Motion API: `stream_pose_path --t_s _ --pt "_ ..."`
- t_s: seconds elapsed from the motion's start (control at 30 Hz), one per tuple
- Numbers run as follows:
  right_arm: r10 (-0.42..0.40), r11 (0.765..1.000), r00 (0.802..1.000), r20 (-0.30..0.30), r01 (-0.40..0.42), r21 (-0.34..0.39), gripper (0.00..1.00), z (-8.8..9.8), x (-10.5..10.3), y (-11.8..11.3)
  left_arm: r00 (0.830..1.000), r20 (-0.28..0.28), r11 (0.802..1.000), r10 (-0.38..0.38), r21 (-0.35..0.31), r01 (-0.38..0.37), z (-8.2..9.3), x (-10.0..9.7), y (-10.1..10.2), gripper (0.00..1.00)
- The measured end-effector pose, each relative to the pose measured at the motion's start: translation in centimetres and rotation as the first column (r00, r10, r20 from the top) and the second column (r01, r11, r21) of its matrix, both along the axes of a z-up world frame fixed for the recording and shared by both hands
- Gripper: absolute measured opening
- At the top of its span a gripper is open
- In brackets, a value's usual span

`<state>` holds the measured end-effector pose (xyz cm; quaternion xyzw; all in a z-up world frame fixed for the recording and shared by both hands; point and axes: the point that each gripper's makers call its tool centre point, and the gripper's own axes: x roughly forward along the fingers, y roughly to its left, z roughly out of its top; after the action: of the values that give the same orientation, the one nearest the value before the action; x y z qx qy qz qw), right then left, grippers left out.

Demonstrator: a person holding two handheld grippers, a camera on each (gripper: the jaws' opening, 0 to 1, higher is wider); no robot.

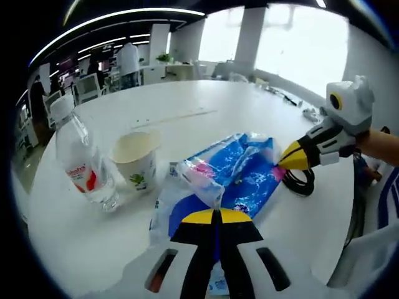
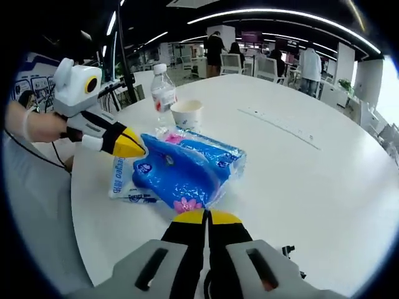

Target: Arrange the tabletop items into an orderly group along one side of the table until the central work area is clear of visible clutter.

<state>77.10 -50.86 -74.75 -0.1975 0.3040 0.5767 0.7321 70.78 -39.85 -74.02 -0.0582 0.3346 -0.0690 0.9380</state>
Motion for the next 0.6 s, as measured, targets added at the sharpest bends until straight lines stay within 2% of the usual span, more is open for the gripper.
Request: stream_pose_path --t_s 0.33,0.6 --pt "-0.080 0.997 0.996 0.029 0.080 0.007 0.00 1.3 2.8 -3.0 0.998 0.032 0.998 -0.060 -0.018 0.061 1.1 3.9 -2.5 0.00" --pt "-0.127 0.992 0.991 0.052 0.127 0.002 0.00 1.6 5.0 -4.8 0.994 0.046 0.995 -0.095 -0.024 0.096 1.0 6.6 -4.4 0.00"
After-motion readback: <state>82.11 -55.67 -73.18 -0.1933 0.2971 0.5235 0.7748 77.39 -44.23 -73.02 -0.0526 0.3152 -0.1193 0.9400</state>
